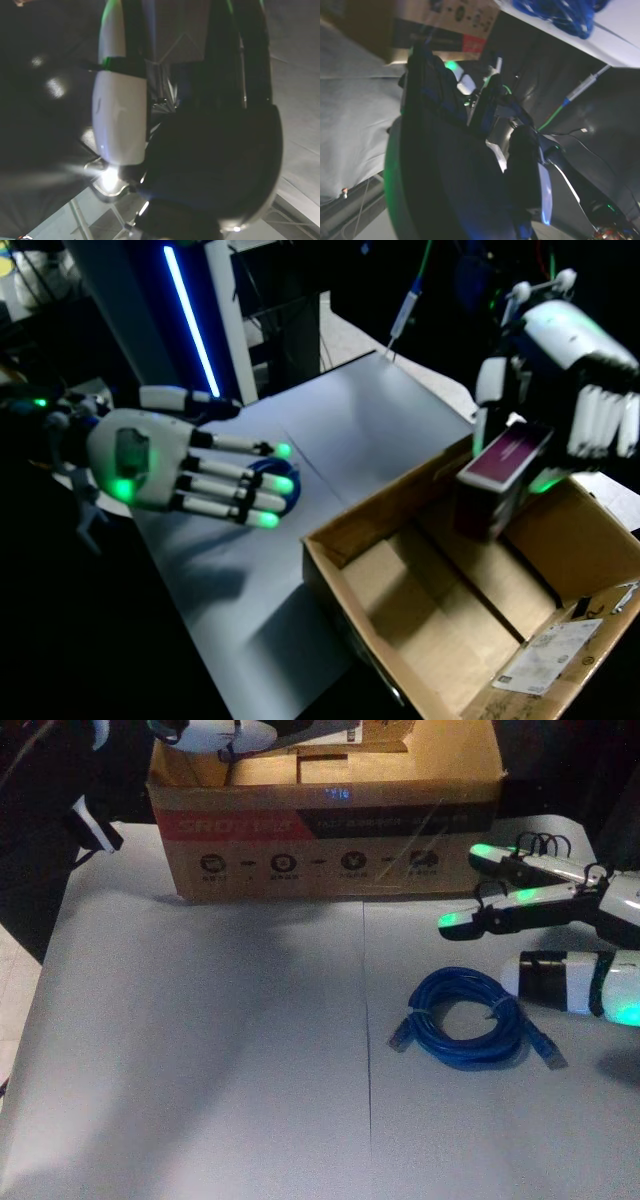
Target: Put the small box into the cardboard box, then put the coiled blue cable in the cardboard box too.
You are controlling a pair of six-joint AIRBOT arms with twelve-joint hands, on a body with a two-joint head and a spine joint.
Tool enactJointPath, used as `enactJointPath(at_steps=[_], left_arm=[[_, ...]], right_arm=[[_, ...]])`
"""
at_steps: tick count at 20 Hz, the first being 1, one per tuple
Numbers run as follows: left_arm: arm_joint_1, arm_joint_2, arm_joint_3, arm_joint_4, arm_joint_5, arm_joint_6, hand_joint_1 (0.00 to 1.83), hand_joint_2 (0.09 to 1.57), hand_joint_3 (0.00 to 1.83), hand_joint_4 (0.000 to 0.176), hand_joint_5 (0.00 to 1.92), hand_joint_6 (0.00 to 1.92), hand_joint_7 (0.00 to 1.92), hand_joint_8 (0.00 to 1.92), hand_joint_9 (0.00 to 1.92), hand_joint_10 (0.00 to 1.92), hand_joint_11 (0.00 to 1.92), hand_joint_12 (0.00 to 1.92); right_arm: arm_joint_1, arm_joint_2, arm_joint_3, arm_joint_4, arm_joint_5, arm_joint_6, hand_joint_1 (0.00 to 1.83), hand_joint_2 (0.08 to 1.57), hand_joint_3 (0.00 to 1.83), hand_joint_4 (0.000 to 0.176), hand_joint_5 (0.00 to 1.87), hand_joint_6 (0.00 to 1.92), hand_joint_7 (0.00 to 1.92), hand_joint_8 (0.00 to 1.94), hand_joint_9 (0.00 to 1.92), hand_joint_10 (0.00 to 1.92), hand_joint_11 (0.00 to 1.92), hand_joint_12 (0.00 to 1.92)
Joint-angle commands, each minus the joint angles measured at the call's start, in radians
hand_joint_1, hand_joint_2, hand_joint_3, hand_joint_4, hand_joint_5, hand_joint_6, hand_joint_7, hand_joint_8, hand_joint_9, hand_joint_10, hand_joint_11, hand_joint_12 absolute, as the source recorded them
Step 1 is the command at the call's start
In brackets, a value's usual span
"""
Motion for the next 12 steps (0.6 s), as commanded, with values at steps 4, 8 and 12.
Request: enactJointPath(at_steps=[4,8,12], left_arm=[[-0.025,0.001,0.005,0.019,-0.116,-0.004,0.66,0.92,0.0,0.176,0.16,0.0,0.17,0.0,0.15,0.0,0.0,0.33],[-0.036,0.061,-0.041,0.057,-0.134,-0.004,0.54,0.88,0.0,0.176,0.01,0.0,0.0,0.0,0.0,0.0,0.0,0.0],[0.001,0.199,-0.165,0.117,-0.194,-0.004,0.63,0.89,0.0,0.176,0.04,0.01,0.0,0.0,0.0,0.0,0.05,0.03]], right_arm=[[0.017,-0.008,0.008,0.013,0.123,0.006,0.09,1.3,0.0,0.176,0.1,0.0,0.0,0.0,0.0,0.0,0.0,0.0],[0.017,-0.01,0.007,0.013,0.122,0.01,0.23,1.23,0.0,0.176,0.12,0.0,0.0,0.0,0.0,0.0,0.0,0.0],[0.016,-0.005,0.007,0.012,0.121,0.034,0.51,1.05,0.0,0.176,0.15,0.0,0.0,0.0,0.0,0.0,0.0,0.0]])
